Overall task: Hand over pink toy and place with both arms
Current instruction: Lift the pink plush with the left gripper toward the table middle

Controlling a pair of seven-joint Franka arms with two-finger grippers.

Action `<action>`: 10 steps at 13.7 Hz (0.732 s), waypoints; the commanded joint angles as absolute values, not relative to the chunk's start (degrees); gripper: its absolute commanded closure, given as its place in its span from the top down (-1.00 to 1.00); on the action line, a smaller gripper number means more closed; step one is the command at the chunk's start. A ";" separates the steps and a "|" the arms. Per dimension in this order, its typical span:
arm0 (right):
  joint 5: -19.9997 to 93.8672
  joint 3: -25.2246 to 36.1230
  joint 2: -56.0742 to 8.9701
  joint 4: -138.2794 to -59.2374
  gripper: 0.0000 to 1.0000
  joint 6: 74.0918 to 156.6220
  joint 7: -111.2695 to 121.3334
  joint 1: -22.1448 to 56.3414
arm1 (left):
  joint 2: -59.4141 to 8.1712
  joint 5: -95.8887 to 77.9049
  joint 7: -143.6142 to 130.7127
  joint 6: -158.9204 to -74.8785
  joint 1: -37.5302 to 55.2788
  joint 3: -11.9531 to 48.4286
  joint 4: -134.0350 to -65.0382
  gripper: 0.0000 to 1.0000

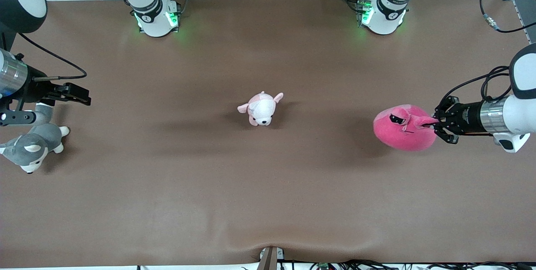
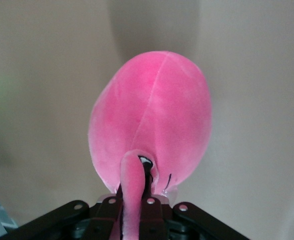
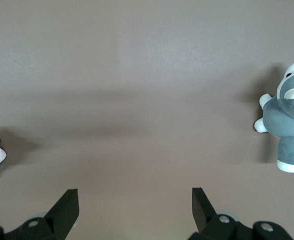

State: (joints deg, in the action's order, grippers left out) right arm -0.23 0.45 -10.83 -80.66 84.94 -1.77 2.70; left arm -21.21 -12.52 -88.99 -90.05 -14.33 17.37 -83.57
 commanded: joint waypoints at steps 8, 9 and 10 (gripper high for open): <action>-0.18 0.35 -10.99 -79.98 1.00 84.90 -1.93 2.64 | -18.54 -13.97 -124.60 -90.78 -12.84 37.69 -75.68 -1.00; -0.18 0.35 -10.99 -79.98 1.00 84.90 -1.93 2.64 | -18.54 -13.97 -126.46 -92.36 -11.35 37.88 -75.59 -1.00; -0.26 0.35 -10.99 -79.98 1.00 84.90 -1.93 2.64 | -18.54 -13.97 -128.39 -93.77 -9.51 37.88 -75.50 -1.00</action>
State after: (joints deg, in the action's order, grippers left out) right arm -0.23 0.44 -10.83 -80.63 84.96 -1.77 2.70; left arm -17.95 -13.24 -124.91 -91.94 -11.59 37.58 -76.88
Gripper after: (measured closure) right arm 0.000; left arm 0.890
